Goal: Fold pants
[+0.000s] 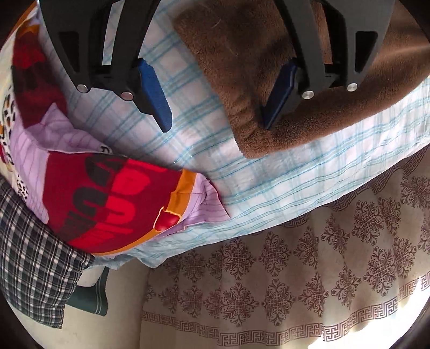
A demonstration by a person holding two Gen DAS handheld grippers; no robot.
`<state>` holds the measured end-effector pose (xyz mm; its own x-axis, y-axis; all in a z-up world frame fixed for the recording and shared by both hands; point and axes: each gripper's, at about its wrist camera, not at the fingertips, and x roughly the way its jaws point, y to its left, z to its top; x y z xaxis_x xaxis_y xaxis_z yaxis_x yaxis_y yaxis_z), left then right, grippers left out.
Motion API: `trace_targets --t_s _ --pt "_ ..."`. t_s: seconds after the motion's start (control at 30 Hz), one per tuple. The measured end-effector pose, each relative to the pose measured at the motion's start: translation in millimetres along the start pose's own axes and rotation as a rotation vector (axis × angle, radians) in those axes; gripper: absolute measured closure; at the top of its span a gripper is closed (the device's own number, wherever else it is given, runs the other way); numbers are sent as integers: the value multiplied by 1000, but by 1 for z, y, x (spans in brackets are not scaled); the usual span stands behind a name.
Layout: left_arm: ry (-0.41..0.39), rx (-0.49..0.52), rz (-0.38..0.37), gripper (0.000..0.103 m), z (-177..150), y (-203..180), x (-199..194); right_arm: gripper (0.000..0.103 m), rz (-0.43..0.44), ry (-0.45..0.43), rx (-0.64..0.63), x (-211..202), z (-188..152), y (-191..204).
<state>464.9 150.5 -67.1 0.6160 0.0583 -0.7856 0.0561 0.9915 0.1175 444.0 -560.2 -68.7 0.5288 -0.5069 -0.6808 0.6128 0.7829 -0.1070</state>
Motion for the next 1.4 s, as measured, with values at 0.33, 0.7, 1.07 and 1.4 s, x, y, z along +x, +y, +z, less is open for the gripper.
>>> trace_targets --t_s 0.33,0.7,1.07,1.4 --pt "120 94 138 10 -80 -6 -16 20 12 149 -77 31 -24 -5" --pt "98 16 71 7 -92 -4 -46 27 134 120 -96 -70 -45 -45" --pt "71 109 -62 7 -169 -69 -153 27 90 137 5 -246 -185 -210" --pt "120 5 -63 7 -235 -52 -185 32 113 231 91 -236 -236 -260"
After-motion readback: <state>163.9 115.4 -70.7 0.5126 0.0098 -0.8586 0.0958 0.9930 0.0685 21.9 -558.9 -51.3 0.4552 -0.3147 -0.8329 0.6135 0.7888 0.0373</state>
